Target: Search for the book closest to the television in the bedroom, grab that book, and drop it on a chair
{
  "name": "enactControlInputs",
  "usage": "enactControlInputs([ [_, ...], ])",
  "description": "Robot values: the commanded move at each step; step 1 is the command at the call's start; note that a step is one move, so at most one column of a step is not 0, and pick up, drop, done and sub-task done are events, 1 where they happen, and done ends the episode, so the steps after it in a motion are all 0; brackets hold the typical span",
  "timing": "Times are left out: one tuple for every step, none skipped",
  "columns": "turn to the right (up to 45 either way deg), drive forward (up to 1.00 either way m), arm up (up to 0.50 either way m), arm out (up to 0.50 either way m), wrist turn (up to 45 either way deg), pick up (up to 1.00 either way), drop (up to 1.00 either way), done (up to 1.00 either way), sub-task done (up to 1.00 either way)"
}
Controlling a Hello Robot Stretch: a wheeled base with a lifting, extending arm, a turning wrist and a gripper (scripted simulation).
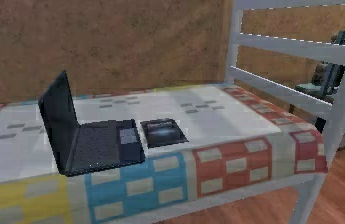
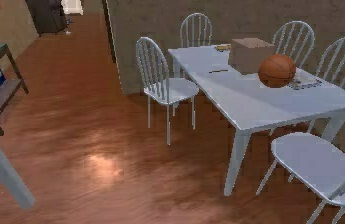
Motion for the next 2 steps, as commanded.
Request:
enactControlInputs([
  [6.0,0.00,0.00,0.00,0.0,0.00,0.00,0.00,0.00],
  [0.0,0.35,0.00,0.00,0.0,0.00,0.00,0.00,0.00],
])
